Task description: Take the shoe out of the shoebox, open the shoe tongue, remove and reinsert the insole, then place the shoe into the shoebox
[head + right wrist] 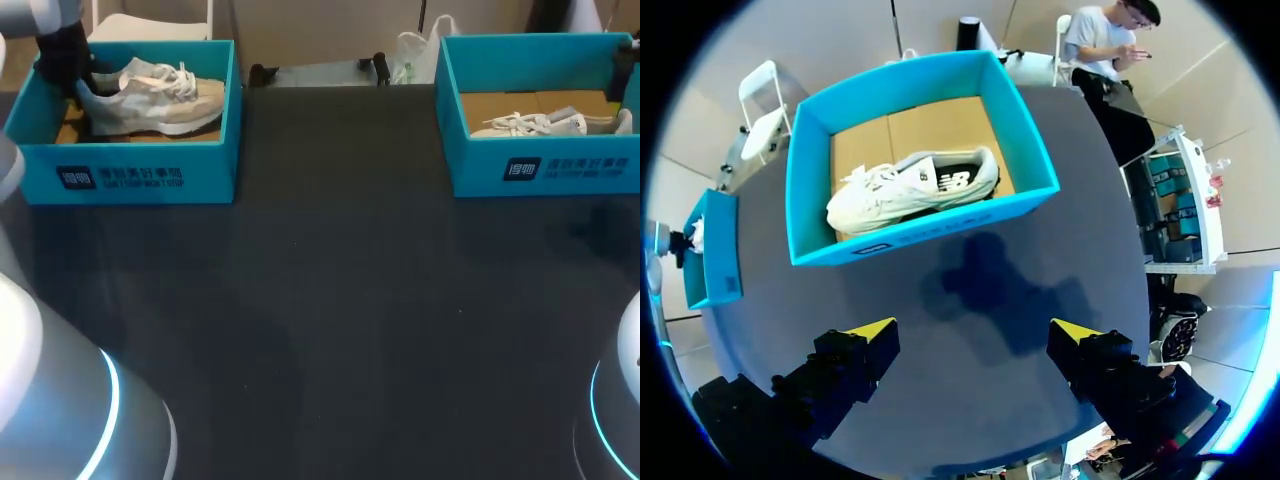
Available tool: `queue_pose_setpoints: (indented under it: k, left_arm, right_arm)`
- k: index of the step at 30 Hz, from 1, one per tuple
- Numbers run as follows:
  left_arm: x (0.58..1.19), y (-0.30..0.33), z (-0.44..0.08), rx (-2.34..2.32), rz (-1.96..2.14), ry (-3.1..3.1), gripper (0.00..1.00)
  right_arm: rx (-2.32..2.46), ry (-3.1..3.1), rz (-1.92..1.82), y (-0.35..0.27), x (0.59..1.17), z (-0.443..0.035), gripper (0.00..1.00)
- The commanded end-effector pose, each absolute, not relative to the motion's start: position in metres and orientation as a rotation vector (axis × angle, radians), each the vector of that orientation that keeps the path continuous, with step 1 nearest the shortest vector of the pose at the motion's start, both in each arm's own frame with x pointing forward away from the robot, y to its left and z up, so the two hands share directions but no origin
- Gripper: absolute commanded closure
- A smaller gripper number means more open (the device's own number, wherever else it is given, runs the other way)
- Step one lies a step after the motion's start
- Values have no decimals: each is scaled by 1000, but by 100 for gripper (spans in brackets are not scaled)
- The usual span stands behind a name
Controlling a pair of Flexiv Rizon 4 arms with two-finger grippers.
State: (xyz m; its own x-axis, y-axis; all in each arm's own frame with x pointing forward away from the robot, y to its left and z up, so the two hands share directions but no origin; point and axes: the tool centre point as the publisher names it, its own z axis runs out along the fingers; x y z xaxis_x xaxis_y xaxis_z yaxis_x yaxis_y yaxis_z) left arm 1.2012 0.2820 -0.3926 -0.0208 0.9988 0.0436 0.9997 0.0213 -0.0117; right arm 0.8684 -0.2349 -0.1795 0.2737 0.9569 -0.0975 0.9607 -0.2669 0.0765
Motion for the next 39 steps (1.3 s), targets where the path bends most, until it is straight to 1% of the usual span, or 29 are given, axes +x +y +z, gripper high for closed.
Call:
queue_pose_setpoints:
  k: [1,6,15,39]
  left_arm:
    - [1211,286,-394,-2170,0,-2209,100]
    - [1210,291,-387,-2167,-7,-2223,100]
    - [1208,303,-360,-2179,-22,-2268,100]
    - [1176,300,-230,-2171,-254,-2345,100]
  right_arm:
    - [2408,1822,-46,-235,867,-180,0]
    - [2408,1822,-46,-235,867,-180,0]
    - [2408,1822,-46,-235,867,-180,0]
    - [2408,1822,-46,-235,867,-180,0]
